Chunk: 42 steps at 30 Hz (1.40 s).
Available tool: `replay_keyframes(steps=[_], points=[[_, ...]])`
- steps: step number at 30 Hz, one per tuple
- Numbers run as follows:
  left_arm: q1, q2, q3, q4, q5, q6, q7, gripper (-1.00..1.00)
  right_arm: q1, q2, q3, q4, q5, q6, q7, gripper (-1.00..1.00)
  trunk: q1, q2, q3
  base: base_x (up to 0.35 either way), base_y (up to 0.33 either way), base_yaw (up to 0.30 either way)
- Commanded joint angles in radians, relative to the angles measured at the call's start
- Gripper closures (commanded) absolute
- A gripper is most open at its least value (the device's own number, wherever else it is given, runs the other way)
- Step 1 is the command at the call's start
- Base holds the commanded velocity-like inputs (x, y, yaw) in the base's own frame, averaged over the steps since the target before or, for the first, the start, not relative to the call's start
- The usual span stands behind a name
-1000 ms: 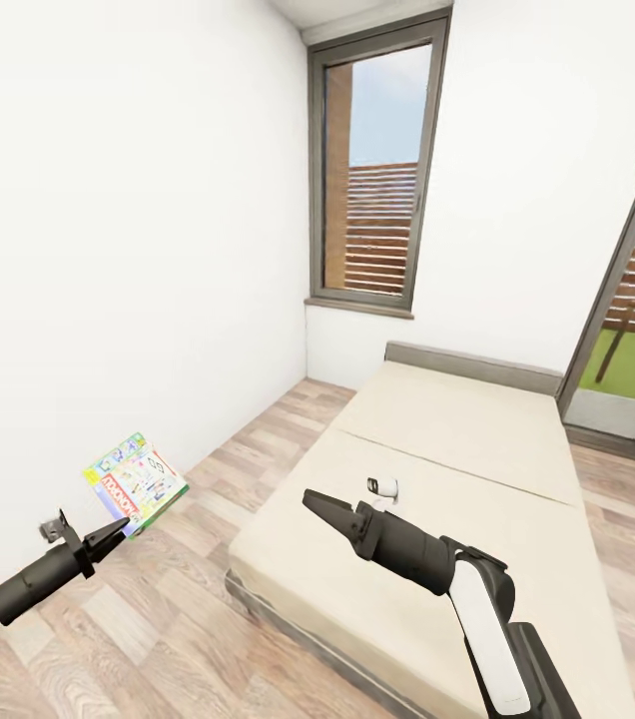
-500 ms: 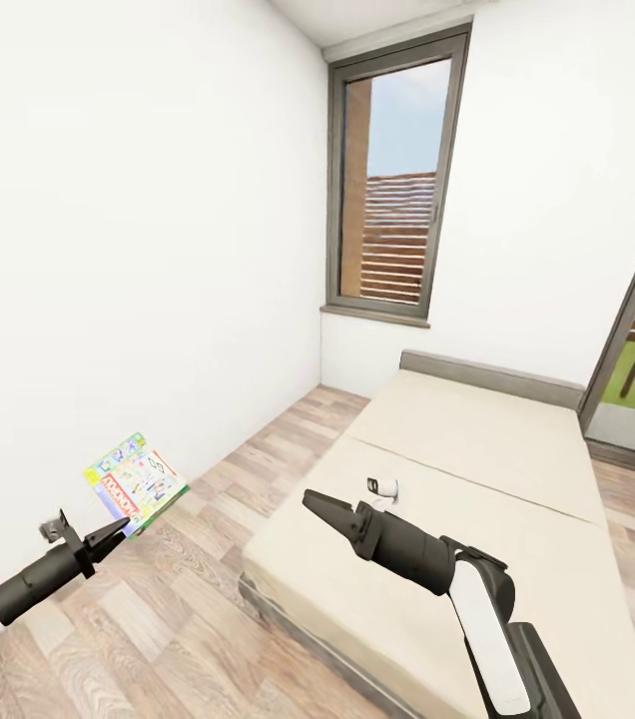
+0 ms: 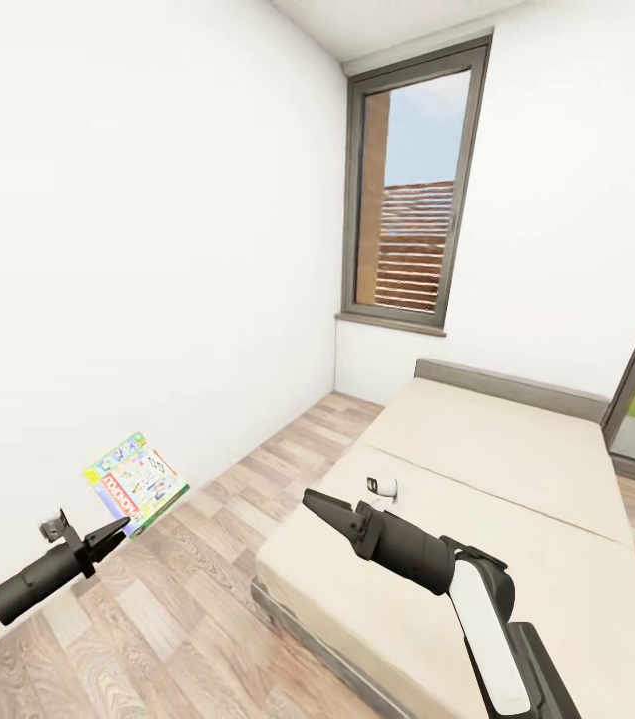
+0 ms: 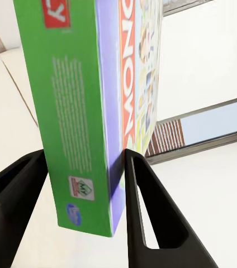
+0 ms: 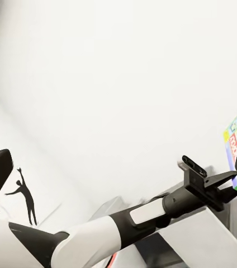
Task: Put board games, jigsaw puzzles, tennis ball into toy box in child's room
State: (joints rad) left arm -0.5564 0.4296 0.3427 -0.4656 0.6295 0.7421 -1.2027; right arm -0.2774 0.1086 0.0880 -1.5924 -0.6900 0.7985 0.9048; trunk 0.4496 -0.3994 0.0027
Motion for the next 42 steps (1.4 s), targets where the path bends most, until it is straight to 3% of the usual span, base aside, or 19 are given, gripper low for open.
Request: replay_keyframes(steps=[1, 21, 42], points=[[0.0, 0.0, 0.001, 0.001, 0.003, 0.008, -0.001, 1.0, 0.0, 0.0, -0.001, 0.0, -0.003, 0.005, 0.0, -1.0, 0.0, -0.001, 0.001, 0.0, 0.0, 0.125], [0.0, -0.001, 0.002, -0.001, 0.003, -0.002, -0.003, 1.0, 0.0, 0.0, -0.002, 0.0, -0.003, 0.005, -0.024, -1.0, 0.0, -0.001, 0.018, -0.004, 0.0, 0.086], [0.0, -0.003, 0.001, -0.001, 0.003, -0.02, -0.001, 1.0, 0.0, 0.0, -0.002, 0.0, -0.003, 0.007, -0.044, -1.0, 0.0, -0.001, 0.002, -0.015, 0.0, 0.192]])
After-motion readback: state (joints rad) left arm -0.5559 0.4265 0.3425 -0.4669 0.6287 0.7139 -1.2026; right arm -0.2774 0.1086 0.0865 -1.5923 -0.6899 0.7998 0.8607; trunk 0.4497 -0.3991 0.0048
